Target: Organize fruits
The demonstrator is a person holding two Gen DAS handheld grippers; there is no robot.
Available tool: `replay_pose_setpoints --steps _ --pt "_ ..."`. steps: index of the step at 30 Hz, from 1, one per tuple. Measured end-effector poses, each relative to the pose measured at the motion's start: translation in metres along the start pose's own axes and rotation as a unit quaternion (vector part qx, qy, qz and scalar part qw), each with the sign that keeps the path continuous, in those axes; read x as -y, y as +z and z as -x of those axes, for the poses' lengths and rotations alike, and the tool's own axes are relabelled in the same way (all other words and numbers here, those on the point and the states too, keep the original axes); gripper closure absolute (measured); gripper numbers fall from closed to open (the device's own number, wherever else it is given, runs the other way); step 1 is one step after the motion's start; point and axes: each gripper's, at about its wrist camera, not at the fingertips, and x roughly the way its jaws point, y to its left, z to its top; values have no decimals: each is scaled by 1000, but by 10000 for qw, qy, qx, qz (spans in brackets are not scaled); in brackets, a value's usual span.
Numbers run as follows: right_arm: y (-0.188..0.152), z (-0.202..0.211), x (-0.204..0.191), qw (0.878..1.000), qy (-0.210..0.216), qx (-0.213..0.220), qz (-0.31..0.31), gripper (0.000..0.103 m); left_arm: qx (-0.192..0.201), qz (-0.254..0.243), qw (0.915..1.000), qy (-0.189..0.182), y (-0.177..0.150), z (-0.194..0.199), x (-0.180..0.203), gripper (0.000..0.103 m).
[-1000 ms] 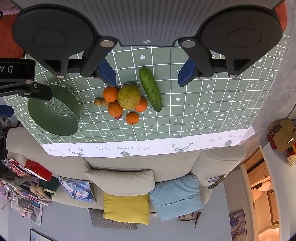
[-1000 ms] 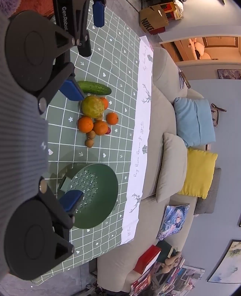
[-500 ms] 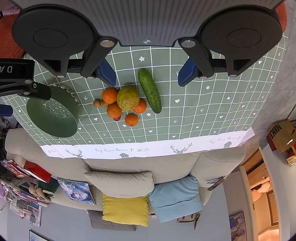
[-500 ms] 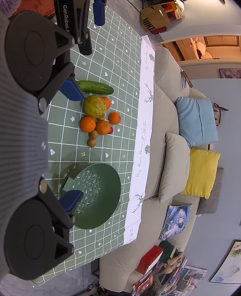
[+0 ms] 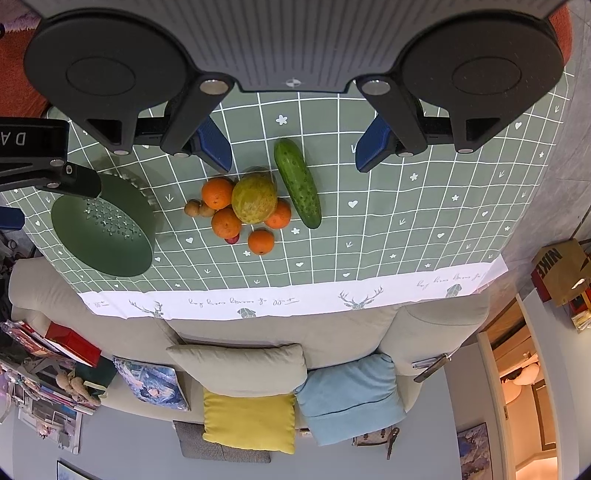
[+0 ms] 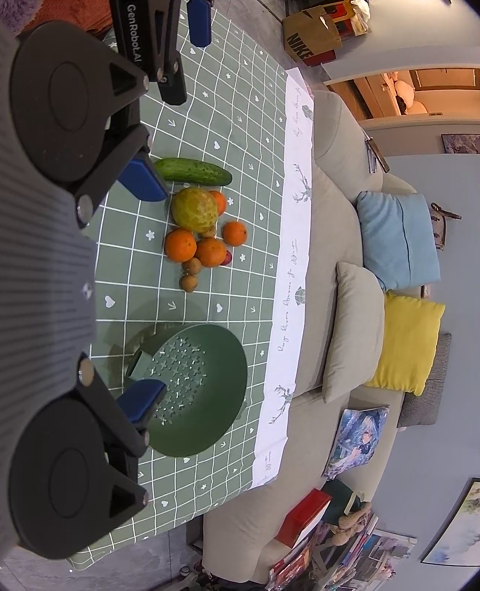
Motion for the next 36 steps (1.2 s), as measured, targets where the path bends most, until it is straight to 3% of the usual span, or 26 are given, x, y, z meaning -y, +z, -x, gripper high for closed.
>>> replay_pose_setpoints --steps 36 --pt "-1 0 -2 10000 -3 -9 41 5 -46 -12 10000 7 -2 -2 2 14"
